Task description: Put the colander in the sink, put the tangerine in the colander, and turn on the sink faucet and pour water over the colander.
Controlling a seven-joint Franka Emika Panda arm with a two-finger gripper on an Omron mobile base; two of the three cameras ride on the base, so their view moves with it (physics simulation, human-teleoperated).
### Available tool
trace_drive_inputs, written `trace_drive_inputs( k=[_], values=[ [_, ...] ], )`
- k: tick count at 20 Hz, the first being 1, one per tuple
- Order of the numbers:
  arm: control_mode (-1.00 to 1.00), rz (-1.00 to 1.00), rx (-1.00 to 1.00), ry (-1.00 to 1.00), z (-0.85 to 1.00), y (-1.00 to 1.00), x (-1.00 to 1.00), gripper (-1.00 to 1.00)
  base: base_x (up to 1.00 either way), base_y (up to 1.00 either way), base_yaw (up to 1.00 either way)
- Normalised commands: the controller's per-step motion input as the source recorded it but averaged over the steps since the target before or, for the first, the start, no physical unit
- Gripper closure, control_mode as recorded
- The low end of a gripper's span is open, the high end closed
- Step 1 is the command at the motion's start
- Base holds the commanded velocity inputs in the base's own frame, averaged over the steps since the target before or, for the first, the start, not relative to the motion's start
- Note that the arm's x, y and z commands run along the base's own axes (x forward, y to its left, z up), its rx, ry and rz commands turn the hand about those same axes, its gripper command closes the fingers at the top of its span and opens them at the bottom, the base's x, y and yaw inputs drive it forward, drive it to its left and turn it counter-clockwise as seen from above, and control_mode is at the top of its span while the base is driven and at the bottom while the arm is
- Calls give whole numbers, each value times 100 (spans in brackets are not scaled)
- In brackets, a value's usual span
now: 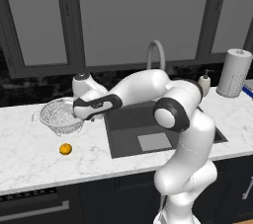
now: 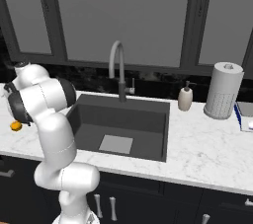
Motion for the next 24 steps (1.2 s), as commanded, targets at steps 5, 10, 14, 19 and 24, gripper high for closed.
trace_drive_inputs(
  k=[5, 10, 14, 19, 24],
  values=[
    [-100, 0, 0, 1, -20, 0, 0, -100, 0, 0, 0],
    [-100, 0, 0, 0, -12, 0, 0, 100, 0, 0, 0],
    [-100, 0, 0, 0, -1, 0, 0, 100, 0, 0, 0],
    [-100, -6, 0, -4, 0, -31, -8, 100, 0, 0, 0],
    [-100, -4, 10, -11, 16, -96, -23, 100, 0, 0, 0]
  ],
)
